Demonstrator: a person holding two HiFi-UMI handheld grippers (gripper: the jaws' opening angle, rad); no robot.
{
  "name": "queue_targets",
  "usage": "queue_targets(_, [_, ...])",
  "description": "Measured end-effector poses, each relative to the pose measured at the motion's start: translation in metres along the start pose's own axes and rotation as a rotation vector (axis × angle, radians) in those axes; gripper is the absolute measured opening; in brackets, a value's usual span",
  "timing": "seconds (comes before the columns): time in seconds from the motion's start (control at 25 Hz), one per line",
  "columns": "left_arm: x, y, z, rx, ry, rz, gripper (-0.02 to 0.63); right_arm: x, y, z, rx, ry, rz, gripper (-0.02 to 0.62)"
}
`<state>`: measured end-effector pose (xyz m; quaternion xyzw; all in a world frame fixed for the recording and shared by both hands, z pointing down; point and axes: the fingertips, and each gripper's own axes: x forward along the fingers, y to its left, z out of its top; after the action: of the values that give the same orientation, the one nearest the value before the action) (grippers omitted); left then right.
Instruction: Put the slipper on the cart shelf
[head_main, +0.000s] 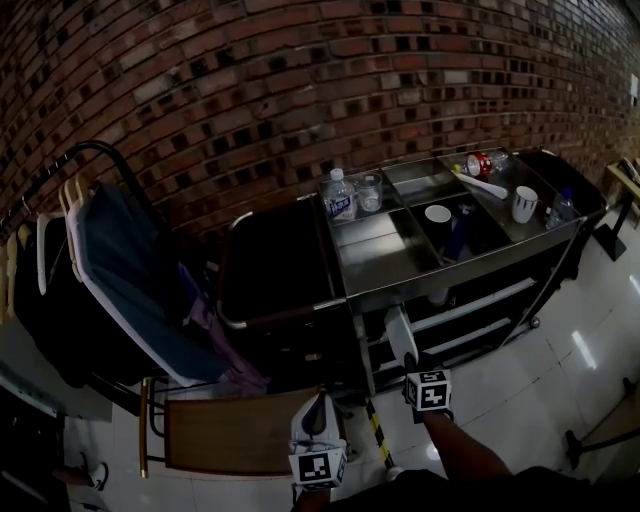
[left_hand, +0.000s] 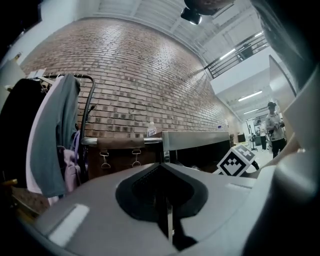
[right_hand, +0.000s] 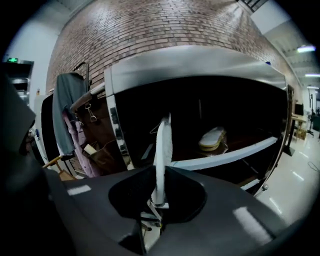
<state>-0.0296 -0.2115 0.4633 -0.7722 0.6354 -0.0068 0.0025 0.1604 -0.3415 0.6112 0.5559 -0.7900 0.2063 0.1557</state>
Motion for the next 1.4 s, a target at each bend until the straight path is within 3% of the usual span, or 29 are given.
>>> queue_targets(0.24, [0.007, 0.014, -0.007, -0.005, 0.023, 0.057, 0.017, 0.041, -0.008, 0.025, 0.059, 0.014, 0.045, 0.046])
queue_targets(0.44, [0.011, 0.014, -0.016, -0.011, 0.047, 0.083, 0.017, 0.073, -0.009, 0.053, 0.196, 0.021, 0.105, 0.046])
queue_targets(0.72, [-0.001, 0.018, -0.026, 0.001, 0.080, 0.126, 0.017, 0.109, -0.024, 0.035, 0.262, 0.109, 0.069, 0.048])
queue_targets(0.92, [-0.010, 0.019, -0.026, 0.000, 0.087, 0.141, 0.017, 0.118, -0.033, 0.021, 0.194, 0.110, -0.002, 0.068])
queue_targets(1.12, [-0.016, 0.015, -0.034, -0.011, 0.105, 0.139, 0.017, 0.121, -0.034, 0.029, -0.005, 0.070, -0.073, 0.102])
queue_targets(1.24, [-0.017, 0.015, -0.036, -0.009, 0.108, 0.137, 0.017, 0.124, -0.034, 0.031, -0.062, 0.056, -0.117, 0.124])
queue_targets(1.4, [-0.018, 0.016, -0.034, -0.004, 0.099, 0.133, 0.017, 0.129, -0.044, 0.023, -0.110, 0.073, -0.178, 0.191])
